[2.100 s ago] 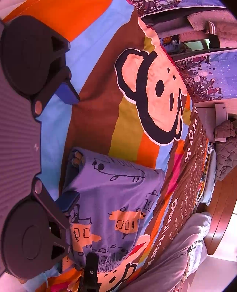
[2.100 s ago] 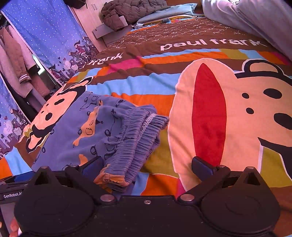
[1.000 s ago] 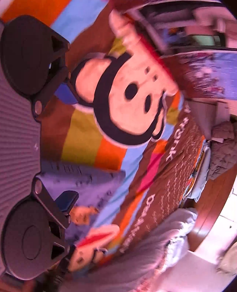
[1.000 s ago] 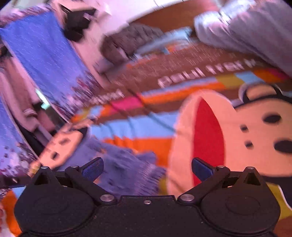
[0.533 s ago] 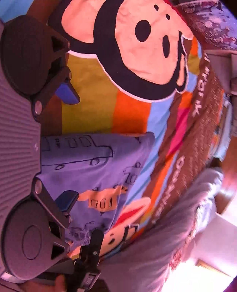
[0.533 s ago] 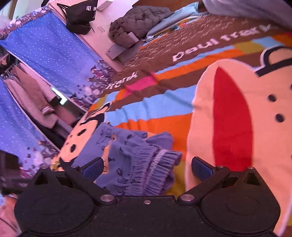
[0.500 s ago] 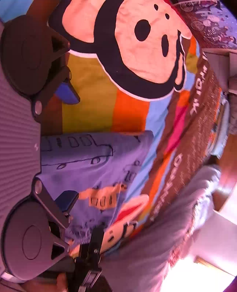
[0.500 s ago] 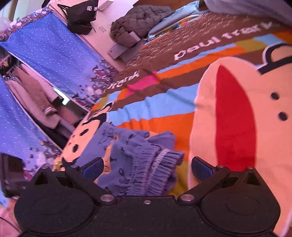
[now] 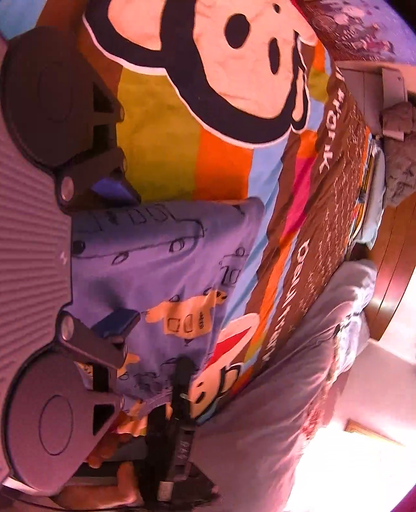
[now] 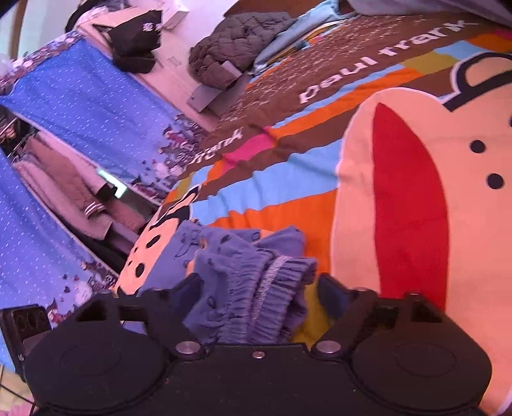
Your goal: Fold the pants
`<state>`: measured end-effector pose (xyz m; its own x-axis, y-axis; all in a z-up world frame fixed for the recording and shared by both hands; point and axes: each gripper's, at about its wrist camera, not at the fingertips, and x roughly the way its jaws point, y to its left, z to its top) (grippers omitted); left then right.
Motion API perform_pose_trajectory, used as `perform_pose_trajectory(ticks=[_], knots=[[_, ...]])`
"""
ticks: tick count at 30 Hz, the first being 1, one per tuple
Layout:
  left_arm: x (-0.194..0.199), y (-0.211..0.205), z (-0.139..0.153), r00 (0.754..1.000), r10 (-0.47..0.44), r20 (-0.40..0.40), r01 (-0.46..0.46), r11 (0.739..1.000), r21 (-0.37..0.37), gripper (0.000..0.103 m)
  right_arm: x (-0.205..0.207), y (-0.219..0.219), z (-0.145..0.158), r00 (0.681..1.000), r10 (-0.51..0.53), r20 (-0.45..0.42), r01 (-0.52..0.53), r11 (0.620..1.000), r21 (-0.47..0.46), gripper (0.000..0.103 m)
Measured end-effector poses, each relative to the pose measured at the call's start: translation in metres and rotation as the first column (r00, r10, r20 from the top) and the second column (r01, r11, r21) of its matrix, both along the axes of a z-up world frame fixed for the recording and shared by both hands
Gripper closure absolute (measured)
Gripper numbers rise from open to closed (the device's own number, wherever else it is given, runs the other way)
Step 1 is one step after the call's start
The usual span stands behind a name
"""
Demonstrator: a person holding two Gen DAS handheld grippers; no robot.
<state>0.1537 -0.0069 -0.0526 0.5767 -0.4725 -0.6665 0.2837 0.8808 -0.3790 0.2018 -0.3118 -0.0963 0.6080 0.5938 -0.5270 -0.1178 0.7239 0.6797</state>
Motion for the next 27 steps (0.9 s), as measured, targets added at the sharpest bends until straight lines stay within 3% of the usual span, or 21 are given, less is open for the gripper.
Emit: perform_pose_trajectory(ticks=[2, 3, 5, 9, 11, 14, 17, 19, 23, 27], knots=[[0.001, 0.007, -0.001, 0.999, 0.033, -0.013, -0.033, 0.999, -0.037, 0.045, 0.001, -0.003, -0.003, 1.000, -0.019, -0.017, 0.019, 1.000, 0.005, 0.044], [0.002, 0.011, -0.003, 0.998, 0.050, -0.024, -0.051, 0.997, -0.053, 0.053, 0.001, -0.005, -0.004, 0.999, -0.022, -0.024, 0.022, 1.000, 0.010, 0.045], [0.004, 0.016, -0.005, 0.997, 0.072, -0.041, -0.075, 0.994, -0.073, 0.058, 0.002, -0.005, -0.005, 0.999, -0.019, -0.029, 0.019, 1.000, 0.017, 0.045], [0.006, 0.021, -0.007, 0.995, 0.086, -0.048, -0.091, 0.991, -0.102, 0.064, 0.003, -0.004, -0.006, 0.999, 0.024, -0.023, -0.022, 0.998, 0.057, 0.028], [0.006, 0.019, -0.007, 0.995, 0.088, -0.046, -0.092, 0.991, -0.096, 0.065, 0.003, -0.001, -0.004, 0.999, 0.037, -0.017, -0.036, 0.998, 0.047, 0.029], [0.006, 0.014, -0.006, 0.994, 0.097, -0.051, -0.101, 0.993, -0.069, 0.068, 0.003, 0.003, -0.003, 0.999, 0.016, -0.038, -0.017, 1.000, -0.012, 0.065], [0.002, 0.006, 0.001, 0.993, 0.110, -0.045, -0.111, 0.994, -0.019, 0.075, 0.001, 0.007, 0.000, 0.999, -0.008, -0.039, 0.006, 0.998, -0.055, 0.071], [-0.003, 0.003, 0.005, 0.989, 0.136, -0.050, -0.137, 0.990, -0.018, 0.080, -0.006, 0.018, 0.010, 1.000, -0.015, 0.001, 0.015, 0.991, -0.135, 0.074], [-0.016, 0.000, 0.019, 0.988, 0.152, -0.016, -0.152, 0.988, -0.011, 0.085, -0.034, 0.054, 0.042, 0.990, -0.008, 0.137, 0.055, 0.939, -0.338, 0.079], [-0.028, 0.009, 0.034, 0.988, 0.152, 0.021, -0.152, 0.988, -0.023, 0.086, -0.058, 0.076, 0.057, 0.983, -0.039, 0.178, 0.109, 0.909, -0.402, 0.081]])
